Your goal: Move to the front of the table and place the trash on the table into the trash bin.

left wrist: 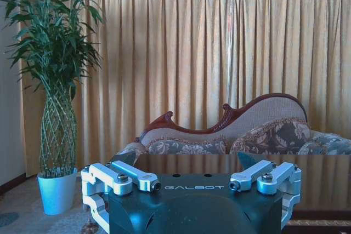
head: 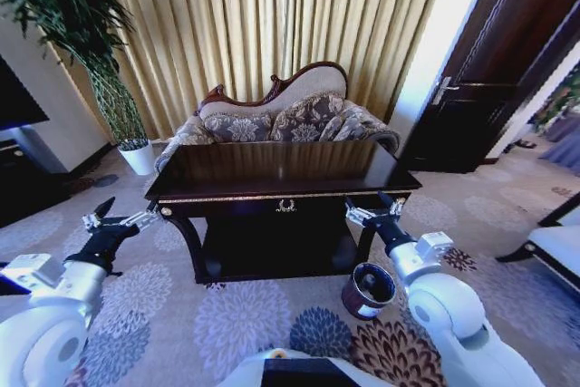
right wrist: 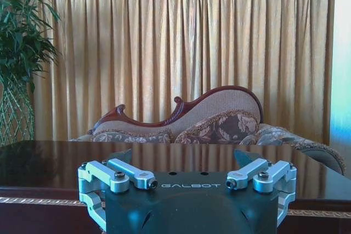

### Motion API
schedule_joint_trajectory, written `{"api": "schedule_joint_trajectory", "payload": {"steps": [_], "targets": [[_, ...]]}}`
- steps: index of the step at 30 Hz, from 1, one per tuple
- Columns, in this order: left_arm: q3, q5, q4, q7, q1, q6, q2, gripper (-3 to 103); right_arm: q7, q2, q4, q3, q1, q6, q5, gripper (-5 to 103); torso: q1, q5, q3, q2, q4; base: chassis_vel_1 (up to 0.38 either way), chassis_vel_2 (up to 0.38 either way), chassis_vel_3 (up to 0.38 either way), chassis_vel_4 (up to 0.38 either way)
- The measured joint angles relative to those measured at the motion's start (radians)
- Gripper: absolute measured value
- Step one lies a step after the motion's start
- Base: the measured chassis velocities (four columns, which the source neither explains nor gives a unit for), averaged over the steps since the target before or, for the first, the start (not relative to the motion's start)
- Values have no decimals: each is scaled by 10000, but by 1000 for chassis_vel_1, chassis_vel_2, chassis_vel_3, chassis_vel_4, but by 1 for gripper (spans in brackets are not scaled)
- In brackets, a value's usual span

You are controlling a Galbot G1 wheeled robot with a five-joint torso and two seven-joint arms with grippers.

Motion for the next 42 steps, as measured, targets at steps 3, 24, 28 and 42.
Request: {"api": "schedule_joint_trajectory", "payload": {"steps": [3,24,28,42], "targets": [[-3,-1,0,2,16,0,-22,100,14,5,1,-4,3,18,-24,100,-1,-1,0,1,0,143,-144,-141,130],[-155,-23,0,42,58,-36,-39,100,80,-27,155,74,-104,45,-21,100,1,0,0,-1,1,123,-133,-116,121],[-157,-24,2,61,64,-38,-44,100,81,-23,160,116,-159,56,-20,100,2,1,1,-1,0,156,-164,-149,164],[-169,-30,5,66,71,-45,-21,100,81,20,232,273,-308,81,13,100,2,-1,1,-1,1,177,-157,-174,157]]}}
